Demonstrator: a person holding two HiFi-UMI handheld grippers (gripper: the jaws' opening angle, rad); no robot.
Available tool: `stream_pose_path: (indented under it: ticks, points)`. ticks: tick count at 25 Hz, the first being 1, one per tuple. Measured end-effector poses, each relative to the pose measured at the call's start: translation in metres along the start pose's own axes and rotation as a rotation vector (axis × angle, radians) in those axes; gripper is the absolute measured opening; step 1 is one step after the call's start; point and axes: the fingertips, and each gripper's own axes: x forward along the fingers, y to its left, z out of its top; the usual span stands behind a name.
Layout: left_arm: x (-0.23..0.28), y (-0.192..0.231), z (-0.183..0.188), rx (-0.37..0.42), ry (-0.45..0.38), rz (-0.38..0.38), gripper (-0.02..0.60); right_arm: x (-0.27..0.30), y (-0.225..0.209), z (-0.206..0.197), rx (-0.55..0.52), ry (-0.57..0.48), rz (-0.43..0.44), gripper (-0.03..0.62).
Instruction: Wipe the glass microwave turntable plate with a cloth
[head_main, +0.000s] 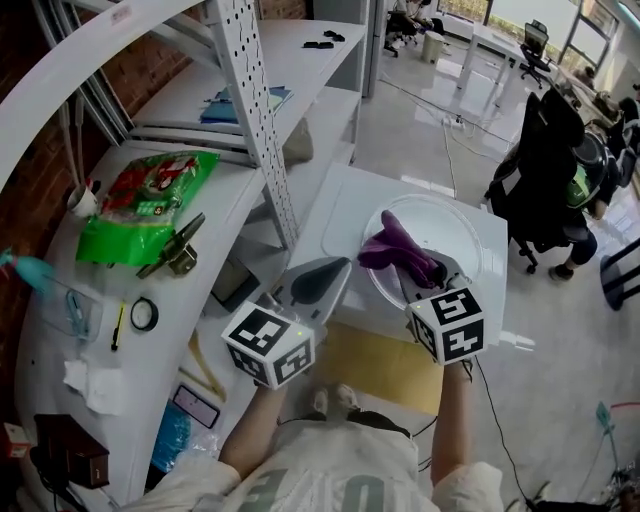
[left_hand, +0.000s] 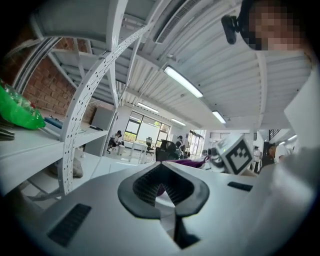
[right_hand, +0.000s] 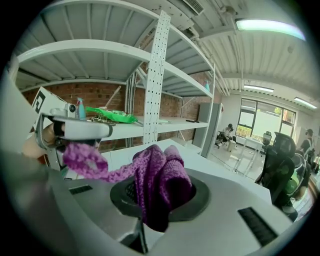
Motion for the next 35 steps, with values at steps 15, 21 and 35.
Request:
stream_pose_path:
  ticks: [15,21,35]
  points:
    - [0.082,-0.024,-0.012,0.07,0.086,-0.093,0.002,0.018,-0.107,0.013,0.111,-0.071,-0.134,0.066]
    - [0.095,-0.031,-0.041,0.046,0.176,-0.096,0.002,0.034,-0.103,0.0,0.083,-0.004,-0.101,0.066]
    - [0.095,-0.024,-0.037,0.044,0.12,-0.061,0.002,-0.011,-0.06,-0.029,0.038,0.075,-0.073,0.066]
